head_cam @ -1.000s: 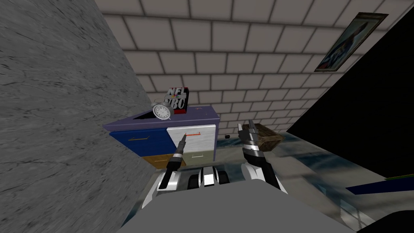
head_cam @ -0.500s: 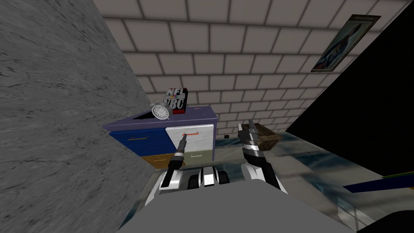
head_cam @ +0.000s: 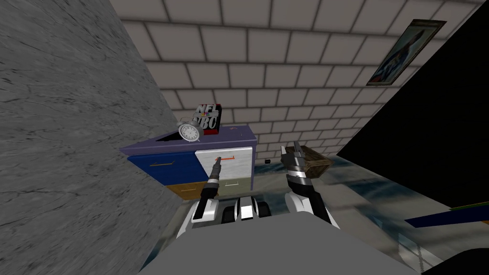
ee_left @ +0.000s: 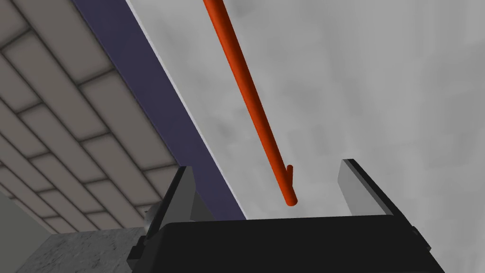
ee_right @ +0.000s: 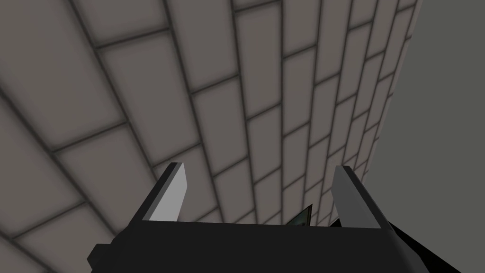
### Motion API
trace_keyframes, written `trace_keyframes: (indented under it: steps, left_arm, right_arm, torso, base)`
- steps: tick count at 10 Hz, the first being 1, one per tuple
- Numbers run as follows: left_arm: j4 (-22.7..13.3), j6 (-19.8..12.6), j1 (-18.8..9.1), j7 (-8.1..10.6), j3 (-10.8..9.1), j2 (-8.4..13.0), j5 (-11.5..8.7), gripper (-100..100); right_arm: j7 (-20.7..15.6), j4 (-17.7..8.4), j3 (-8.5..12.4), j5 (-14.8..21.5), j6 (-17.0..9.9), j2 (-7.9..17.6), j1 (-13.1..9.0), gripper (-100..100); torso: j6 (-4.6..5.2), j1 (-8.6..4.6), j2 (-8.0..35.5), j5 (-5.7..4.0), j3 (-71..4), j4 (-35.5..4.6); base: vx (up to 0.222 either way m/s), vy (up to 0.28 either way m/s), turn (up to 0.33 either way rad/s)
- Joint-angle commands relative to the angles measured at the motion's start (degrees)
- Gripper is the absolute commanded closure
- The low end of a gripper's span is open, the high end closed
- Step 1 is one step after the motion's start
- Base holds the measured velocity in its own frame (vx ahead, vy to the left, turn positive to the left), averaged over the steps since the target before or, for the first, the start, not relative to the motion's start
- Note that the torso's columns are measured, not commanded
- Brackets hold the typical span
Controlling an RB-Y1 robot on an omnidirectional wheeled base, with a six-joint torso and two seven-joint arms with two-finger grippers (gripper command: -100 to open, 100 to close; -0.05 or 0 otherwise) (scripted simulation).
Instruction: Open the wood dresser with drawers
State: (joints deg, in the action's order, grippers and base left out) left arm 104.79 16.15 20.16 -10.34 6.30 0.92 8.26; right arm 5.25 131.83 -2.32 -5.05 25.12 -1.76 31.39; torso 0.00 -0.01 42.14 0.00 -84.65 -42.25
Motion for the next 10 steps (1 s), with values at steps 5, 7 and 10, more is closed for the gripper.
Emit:
trace_keyframes:
  steps: [5, 7, 10]
  left_arm:
    - [2.14, -0.81, 1.28, 0.06, 0.67, 0.13, 0.09, 100]
    - [3.76, -1.29, 2.19, 0.09, 1.13, 0.29, 0.16, 100]
    - [3.26, -1.17, 1.86, 0.16, 0.91, 3.24, 0.08, -100]
  right_arm:
    - [0.0, 0.0, 0.0, 0.0, 0.0, 0.0, -0.02, 0]
    - [0.0, 0.0, 0.0, 0.0, -0.01, -0.01, -0.03, 0]
    - [0.0, 0.0, 0.0, 0.0, 0.0, 0.0, -0.01, 0]
  torso:
    - [-0.02, -0.07, 0.58, -0.05, 0.32, -0.18]
    - [0.0, 0.02, 0.34, 0.0, 0.21, -0.09]
    - [-0.01, 0.01, -0.31, 0.0, -0.21, 0.1]
  base:
    - [-0.065, 0.0, 0.012]
    - [-0.181, 0.007, 0.005]
    - [-0.037, 0.001, -0.001]
